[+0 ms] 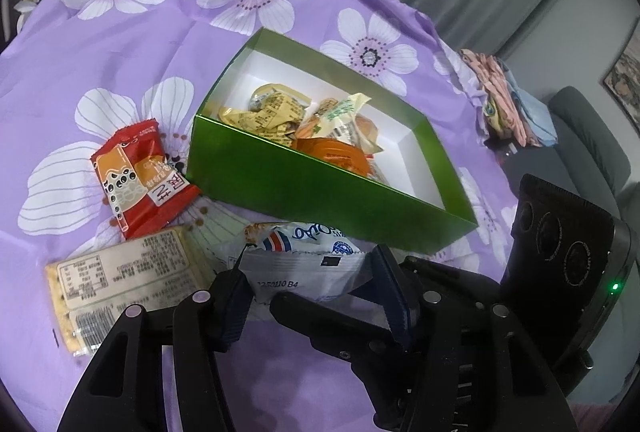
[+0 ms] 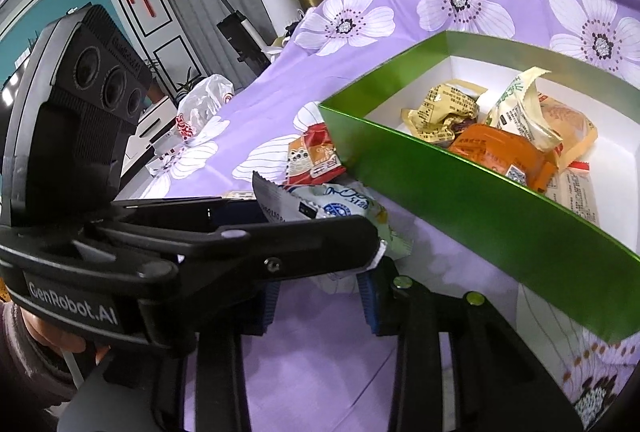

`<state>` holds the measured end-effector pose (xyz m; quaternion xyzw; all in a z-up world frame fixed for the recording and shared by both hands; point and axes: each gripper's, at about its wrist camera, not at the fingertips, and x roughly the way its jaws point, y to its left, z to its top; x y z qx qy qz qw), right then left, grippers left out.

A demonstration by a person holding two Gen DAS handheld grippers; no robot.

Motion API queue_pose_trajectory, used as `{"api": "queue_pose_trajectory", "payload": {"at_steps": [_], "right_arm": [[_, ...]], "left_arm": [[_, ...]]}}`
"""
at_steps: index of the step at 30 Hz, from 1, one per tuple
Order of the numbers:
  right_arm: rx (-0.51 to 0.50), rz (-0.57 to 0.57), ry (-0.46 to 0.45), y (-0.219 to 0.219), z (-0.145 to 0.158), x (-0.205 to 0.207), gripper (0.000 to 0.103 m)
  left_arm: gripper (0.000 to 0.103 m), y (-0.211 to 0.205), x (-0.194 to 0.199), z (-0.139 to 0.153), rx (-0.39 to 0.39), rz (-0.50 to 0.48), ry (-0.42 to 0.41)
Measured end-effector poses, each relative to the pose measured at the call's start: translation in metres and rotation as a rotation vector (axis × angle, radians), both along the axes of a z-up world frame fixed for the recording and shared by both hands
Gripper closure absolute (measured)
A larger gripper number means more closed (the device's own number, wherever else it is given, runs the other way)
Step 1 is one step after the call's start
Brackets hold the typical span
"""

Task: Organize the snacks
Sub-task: 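Carry the white-and-blue packet over the green box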

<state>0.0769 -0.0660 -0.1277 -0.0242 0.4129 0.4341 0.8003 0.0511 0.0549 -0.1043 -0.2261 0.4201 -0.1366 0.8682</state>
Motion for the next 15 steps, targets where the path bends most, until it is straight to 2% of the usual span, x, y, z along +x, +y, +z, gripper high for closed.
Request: {"api": "queue_pose_trajectory", "payload": {"at_steps": [15], "right_arm": [[0.058,-0.075,-0.066,-0.037,0.037,-0.022,0.068]], "left_arm": [[0.046,-0.036,-0.016,0.042,0.042,-0.088,-0.079]]}}
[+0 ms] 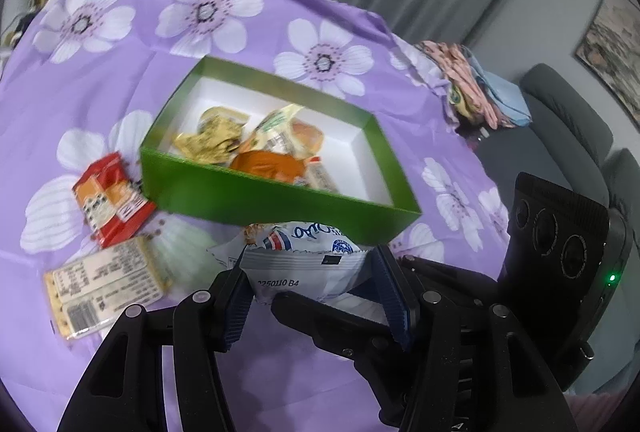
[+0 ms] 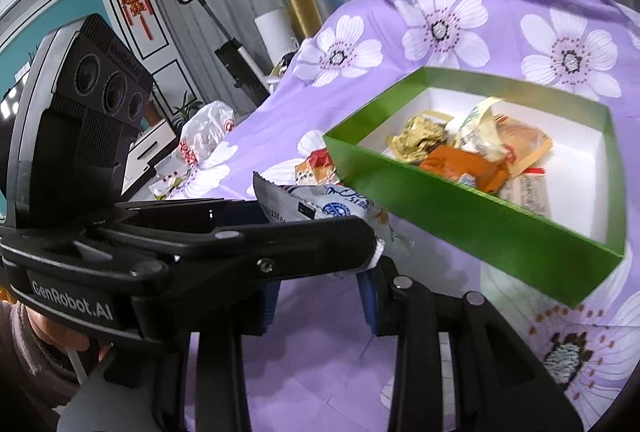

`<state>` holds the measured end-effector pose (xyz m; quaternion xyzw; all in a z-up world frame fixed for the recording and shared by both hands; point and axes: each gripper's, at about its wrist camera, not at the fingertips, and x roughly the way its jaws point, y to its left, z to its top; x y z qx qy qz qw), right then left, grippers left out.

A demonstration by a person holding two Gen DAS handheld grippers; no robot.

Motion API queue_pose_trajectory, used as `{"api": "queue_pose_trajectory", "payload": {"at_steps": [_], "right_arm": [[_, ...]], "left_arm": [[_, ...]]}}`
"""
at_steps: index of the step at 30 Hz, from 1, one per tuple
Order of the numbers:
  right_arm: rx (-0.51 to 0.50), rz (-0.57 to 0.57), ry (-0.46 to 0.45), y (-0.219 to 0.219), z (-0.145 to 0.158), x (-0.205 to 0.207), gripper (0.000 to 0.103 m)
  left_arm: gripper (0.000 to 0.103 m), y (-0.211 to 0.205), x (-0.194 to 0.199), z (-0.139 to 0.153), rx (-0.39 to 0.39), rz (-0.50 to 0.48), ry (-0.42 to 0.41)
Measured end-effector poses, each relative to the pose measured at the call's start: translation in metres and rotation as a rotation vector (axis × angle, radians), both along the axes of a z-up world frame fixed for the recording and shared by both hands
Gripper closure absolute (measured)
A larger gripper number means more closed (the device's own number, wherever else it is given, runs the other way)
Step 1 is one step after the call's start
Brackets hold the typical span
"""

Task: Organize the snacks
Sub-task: 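Carry the white-and-blue packet over the green box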

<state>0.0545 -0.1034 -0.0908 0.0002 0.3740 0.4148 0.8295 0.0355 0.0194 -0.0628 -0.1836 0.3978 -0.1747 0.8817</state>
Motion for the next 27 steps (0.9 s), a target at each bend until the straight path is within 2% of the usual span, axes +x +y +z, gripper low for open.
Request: {"api": "queue_pose_trajectory", "payload": {"at_steps": [8,17,20,27], "right_arm": [[0.022,-0.060,-0.061,-0.019,0.020,0.011,0.068],[0.023,-0.120,-0.129,-0.034,0.036,0.045,0.068],[0.016,-0.148,-0.122,-0.041,0.035,0.062,0.068],[-0.014,-0.194,-0.089,-0.048,0.023,0.089,0.068]], "left_arm": [[0.046,-0.020,0.018,0.021,0.033,-0.051,-0.059],[0.046,-0.036,0.061,0.040,0.026,-0.111,-0.100],[0.046,-0.040,0.078,0.038,0.004,-0.131,-0.085],[0.046,-0.049,0.118,0.016,-0.056,-0.158,0.015]]}}
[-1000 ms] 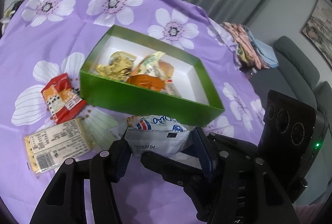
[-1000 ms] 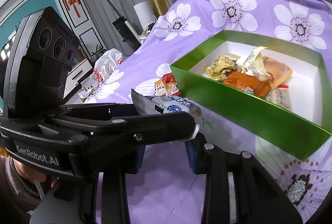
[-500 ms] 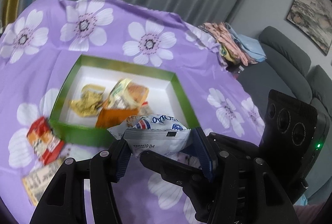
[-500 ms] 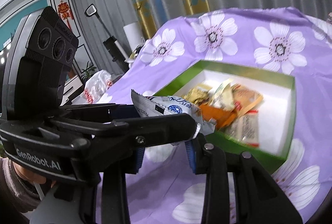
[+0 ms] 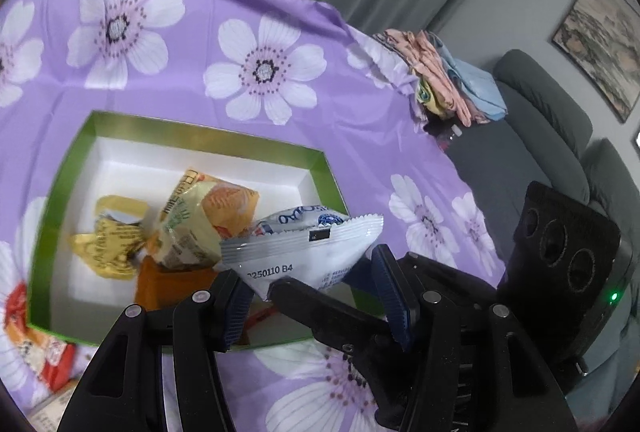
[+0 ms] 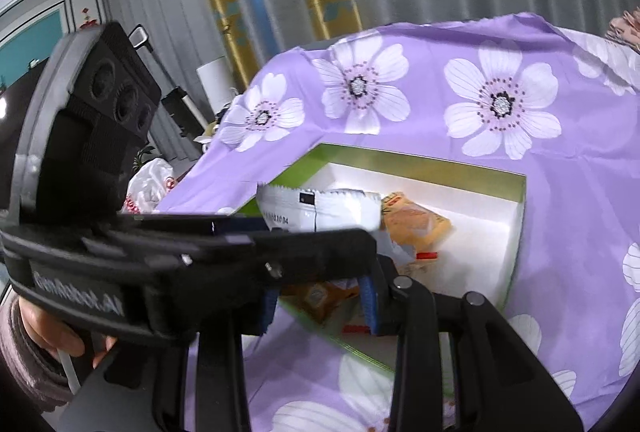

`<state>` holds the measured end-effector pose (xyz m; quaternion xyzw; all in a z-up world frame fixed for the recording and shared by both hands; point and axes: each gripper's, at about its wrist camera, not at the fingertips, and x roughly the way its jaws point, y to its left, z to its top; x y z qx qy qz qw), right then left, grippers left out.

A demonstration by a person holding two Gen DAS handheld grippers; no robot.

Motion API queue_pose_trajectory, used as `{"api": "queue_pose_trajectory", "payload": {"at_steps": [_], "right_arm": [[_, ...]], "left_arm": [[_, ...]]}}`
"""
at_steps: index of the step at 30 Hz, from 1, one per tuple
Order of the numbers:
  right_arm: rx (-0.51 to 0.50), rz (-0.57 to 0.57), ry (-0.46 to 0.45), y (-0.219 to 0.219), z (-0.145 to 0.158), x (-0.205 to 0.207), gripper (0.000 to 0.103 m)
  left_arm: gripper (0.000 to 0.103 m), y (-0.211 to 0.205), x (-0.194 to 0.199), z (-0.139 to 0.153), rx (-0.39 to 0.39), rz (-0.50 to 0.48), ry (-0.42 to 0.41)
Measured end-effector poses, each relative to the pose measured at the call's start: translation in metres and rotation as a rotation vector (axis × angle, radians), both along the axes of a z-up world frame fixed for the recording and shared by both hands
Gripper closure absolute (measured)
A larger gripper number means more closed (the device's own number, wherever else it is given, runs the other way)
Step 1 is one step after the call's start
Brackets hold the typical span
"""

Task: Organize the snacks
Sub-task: 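Carry the white-and-blue packet over the green box, then lower the white-and-blue packet into the box and open the right gripper, then withdraw the right gripper from the box toward the beige biscuit pack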

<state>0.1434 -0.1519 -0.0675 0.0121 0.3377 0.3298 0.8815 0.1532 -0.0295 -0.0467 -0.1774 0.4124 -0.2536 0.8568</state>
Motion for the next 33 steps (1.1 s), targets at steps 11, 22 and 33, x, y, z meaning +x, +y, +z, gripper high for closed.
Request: {"api": "queue_pose_trajectory", "payload": {"at_steps": [11,22,33], "right_arm": [[-0.015,-0.010,0.050,0.001,-0.018,0.011,0.066],[-0.030,-0.096,0.021,-0.017,-0.006,0.002,0.042],[-0.078,-0.138,-0.034,-0.028,0.014,-0.039,0.021]], "left_arm": [[0.046,0.001,0.014,-0.021,-0.032,0.023,0.077],[0.015,0.007,-0.004,0.000,0.071,0.103,-0.007],[0.003,0.012,-0.046,0.024,0.265,0.212,-0.097]]}}
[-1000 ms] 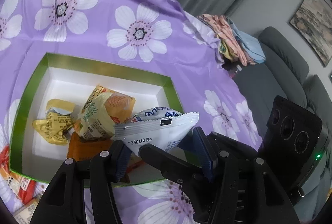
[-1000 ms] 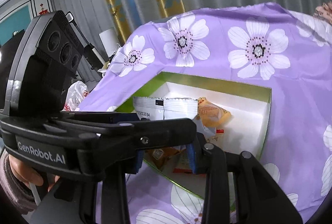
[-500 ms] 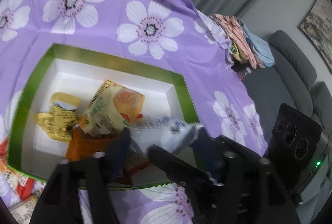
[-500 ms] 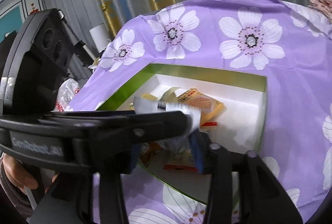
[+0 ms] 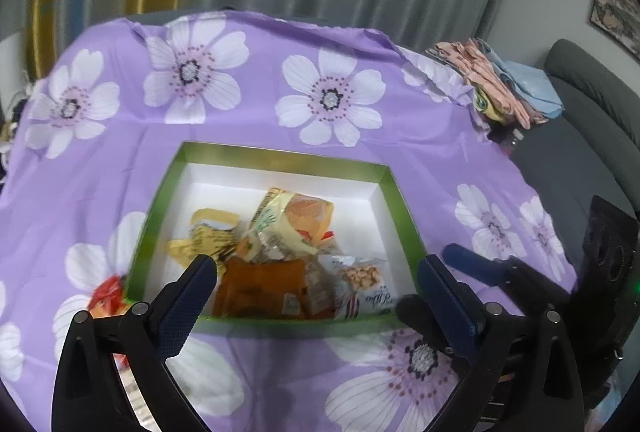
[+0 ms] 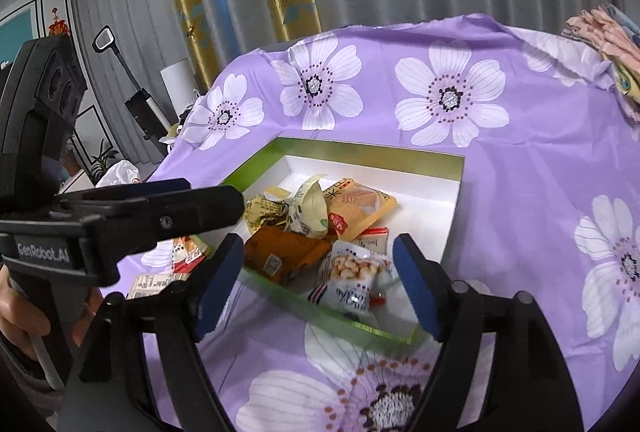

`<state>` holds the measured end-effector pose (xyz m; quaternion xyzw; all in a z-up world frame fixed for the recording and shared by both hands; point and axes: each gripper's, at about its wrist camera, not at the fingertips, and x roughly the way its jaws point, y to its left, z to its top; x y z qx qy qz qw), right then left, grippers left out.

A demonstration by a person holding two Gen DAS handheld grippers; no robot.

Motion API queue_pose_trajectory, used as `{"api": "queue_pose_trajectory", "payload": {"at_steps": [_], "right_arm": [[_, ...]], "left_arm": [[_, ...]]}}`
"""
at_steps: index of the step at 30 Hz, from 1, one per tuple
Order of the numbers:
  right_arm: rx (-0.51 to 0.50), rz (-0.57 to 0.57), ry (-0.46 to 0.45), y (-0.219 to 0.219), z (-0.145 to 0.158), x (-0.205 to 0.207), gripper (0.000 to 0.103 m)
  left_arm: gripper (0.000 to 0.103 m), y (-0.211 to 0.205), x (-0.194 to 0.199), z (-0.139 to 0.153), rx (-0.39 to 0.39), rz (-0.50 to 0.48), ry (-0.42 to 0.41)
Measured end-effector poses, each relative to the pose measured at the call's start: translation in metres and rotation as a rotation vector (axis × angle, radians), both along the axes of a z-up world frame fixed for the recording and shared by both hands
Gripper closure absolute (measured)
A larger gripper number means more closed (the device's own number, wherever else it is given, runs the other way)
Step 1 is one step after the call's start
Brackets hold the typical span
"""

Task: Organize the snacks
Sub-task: 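Withdraw the right gripper from the box toward the beige biscuit pack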

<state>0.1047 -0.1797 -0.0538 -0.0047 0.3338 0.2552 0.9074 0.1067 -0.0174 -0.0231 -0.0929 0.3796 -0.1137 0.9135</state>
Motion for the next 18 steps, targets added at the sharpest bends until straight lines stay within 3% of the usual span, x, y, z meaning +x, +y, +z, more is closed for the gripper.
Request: {"api": "queue_pose_trajectory", "payload": {"at_steps": [18], "right_arm": [[-0.016,-0.027,0.006,-0.001,0.020,-0.053,0.008]], "left_arm": [[0.001,0.015,-0.062,0.021,0.020,0.065,-0.017]]}}
